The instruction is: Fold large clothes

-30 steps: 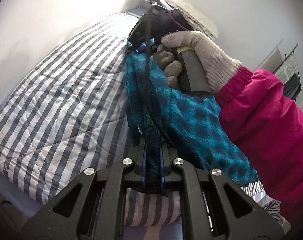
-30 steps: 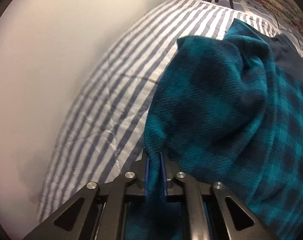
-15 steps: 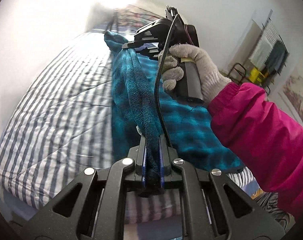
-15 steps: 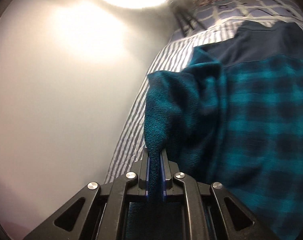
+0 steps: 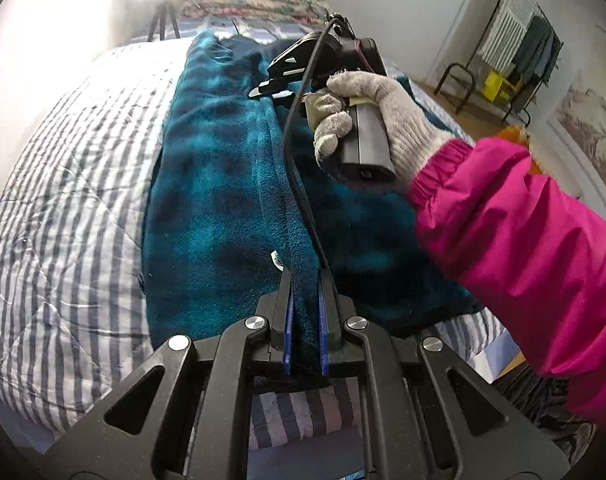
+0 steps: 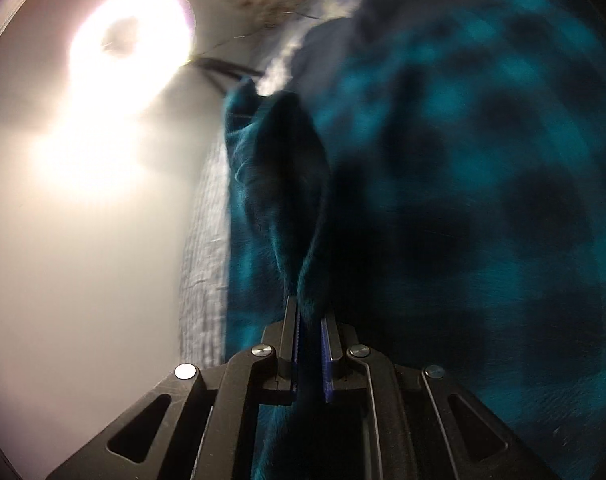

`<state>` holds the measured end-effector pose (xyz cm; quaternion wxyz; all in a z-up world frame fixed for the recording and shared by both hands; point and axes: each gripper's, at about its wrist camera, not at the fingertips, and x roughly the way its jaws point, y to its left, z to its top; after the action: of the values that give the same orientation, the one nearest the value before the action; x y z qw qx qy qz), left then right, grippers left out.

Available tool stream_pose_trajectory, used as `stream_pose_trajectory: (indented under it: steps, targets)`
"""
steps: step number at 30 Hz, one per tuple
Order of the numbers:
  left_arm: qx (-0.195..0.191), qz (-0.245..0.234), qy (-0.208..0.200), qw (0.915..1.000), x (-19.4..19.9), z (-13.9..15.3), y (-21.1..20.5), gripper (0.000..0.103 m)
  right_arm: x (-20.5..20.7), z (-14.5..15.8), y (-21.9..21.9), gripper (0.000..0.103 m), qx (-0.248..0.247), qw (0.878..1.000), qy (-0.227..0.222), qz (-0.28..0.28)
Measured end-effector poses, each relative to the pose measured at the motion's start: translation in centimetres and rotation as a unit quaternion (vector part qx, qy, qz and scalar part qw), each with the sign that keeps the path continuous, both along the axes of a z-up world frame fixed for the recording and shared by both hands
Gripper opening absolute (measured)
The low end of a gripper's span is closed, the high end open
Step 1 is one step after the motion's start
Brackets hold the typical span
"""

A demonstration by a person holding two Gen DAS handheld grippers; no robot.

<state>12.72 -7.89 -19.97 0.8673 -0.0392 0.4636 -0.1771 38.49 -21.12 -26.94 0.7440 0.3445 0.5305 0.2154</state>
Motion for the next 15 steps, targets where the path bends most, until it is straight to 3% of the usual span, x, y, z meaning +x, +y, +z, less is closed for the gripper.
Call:
stream_pose_trajectory:
  steps: [4,8,10,12,15]
  targets:
    - [0.005,-0.007,0.015,0.9998,0.1,-0.9,-0.7,0.007,0.2,-0.3,-0.2,0.004,0.002,1.0,-0.01,0.002]
    - [-0.01,-0.011,0.022,0.9996,0.3,-1.2,-0.9,0.007,0.3,2.0,-0.2,0.004,-0.015,0.999,-0.03,0.012]
    - [-0.014,-0.013,0.019,0.9996,0.1,-1.0,-0.5,0.009,0.2,3.2,-0.7,0.008,-0.005,0.999,-0.043,0.017]
    - [-0.023,-0.015,0.02,0.9994,-0.5,-0.6,0.2,0.013,0.1,4.8,-1.1,0.028,-0.005,0.998,-0.05,0.022]
    - [-0.053,-0.027,0.029,0.9978,-1.9,0.0,1.3,0.015,-1.3,7.2,-2.4,0.03,-0.012,0.997,-0.073,0.027]
